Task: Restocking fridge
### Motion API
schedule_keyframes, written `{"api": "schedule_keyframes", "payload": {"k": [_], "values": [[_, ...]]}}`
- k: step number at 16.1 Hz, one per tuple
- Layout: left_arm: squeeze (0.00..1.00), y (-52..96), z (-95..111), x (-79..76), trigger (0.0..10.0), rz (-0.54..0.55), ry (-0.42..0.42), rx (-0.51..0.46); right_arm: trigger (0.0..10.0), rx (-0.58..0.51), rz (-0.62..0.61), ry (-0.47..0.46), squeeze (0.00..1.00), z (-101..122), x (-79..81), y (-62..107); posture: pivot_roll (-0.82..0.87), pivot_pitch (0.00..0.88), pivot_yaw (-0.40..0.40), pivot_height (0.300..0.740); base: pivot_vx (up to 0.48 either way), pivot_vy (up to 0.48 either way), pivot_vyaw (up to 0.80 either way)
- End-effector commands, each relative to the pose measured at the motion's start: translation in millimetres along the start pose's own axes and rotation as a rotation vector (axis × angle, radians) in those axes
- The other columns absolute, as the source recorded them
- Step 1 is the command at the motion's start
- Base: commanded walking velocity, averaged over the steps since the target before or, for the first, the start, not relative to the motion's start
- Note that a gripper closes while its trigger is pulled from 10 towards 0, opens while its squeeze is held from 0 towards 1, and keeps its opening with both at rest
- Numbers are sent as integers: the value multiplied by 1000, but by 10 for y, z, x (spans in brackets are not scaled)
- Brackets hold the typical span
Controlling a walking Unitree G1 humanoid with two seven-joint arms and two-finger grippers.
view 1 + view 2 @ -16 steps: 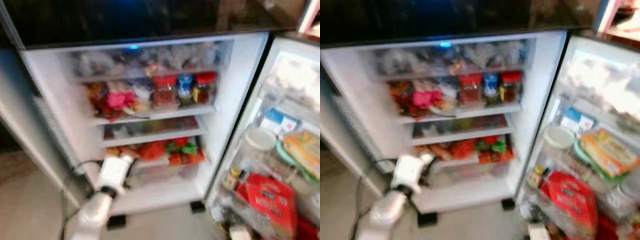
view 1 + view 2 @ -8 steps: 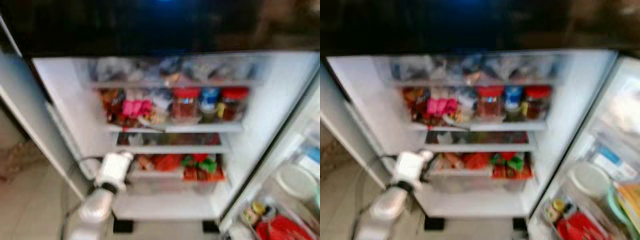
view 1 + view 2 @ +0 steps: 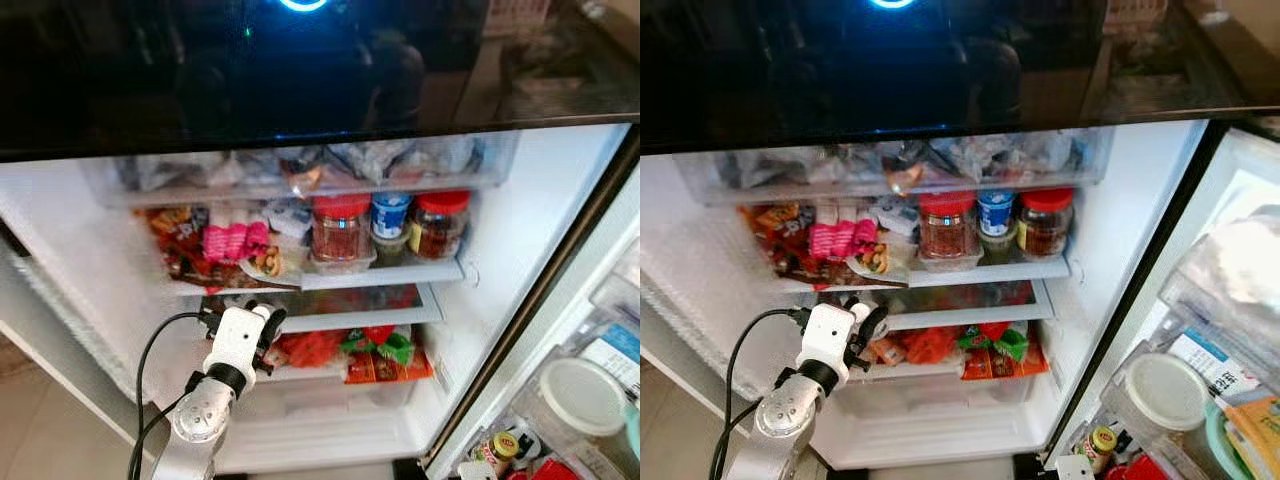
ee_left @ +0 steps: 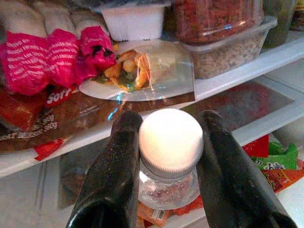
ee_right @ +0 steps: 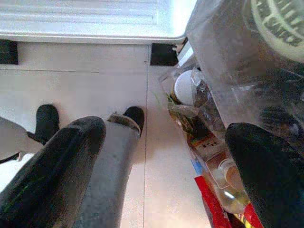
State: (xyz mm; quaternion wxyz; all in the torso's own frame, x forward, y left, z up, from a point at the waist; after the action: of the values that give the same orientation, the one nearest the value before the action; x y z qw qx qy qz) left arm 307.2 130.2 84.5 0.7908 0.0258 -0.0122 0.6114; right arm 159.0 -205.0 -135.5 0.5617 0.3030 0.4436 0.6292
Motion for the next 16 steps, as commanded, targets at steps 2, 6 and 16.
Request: {"api": "schedule_keyframes", "payload": {"k": [2,6,16], "values": [[0,-6,-3,6,10000,1,-21,5,10000,-14,1,-2,0,28,-19,1,27,0,8,740,0,0,0],[0,-22,13,22,10000,6,-27,-2,10000,-7,26,163,0,47,17,-4,26,0,12,740,0,0,0],[0,-29,-3,-12,10000,-7,-36,6,10000,-7,82,-12,0,-66,67,17,29,0,10,740,0,0,0]]}}
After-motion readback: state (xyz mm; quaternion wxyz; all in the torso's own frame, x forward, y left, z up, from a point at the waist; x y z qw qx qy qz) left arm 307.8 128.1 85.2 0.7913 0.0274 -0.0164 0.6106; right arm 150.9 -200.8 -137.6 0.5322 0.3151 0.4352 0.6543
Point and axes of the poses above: a point about 5 cm out from each wrist's last joint towards the gripper, its own y axis pointing back from the gripper into the wrist, its own z axis along the axis of the wrist's last joint, x = y × z, the point moved 4 cm from there along -y, pointing out of the wrist towards the gripper, and after that the axes turned 10 degrees about y, right-handed, at the moved point
